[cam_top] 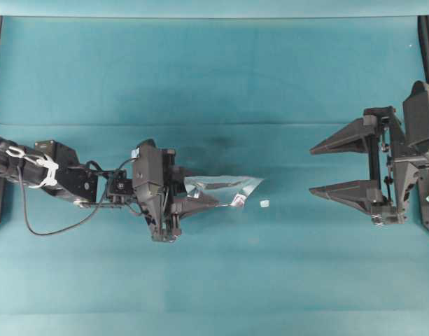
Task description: Hand over the silver zip bag and make it stand upright.
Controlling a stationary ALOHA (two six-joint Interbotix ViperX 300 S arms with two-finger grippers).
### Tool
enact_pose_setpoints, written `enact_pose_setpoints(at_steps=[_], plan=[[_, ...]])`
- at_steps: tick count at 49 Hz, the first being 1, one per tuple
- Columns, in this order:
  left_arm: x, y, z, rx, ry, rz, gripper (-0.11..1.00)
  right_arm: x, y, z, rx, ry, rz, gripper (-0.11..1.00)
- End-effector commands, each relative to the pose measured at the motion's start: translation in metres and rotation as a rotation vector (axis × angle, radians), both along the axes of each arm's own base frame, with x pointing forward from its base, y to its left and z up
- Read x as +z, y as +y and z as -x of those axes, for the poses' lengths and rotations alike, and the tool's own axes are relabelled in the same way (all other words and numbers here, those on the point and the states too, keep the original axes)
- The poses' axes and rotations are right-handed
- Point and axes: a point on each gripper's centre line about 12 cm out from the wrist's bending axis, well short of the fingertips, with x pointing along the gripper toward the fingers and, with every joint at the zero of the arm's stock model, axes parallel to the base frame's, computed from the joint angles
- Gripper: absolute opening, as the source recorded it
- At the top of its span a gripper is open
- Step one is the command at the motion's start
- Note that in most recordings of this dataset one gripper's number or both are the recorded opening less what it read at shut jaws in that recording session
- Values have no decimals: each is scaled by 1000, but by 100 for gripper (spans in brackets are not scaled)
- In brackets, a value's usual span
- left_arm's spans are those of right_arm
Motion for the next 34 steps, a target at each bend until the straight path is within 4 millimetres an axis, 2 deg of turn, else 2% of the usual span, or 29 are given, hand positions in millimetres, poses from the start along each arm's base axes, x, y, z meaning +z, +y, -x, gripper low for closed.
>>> enact_pose_setpoints(at_steps=[1, 34], plan=[[0, -7, -1, -20, 0, 2, 23, 3, 0, -2, -2, -17, -4, 93], [-1, -7, -1, -20, 6, 1, 23, 1, 0, -1, -2, -9, -4, 93]])
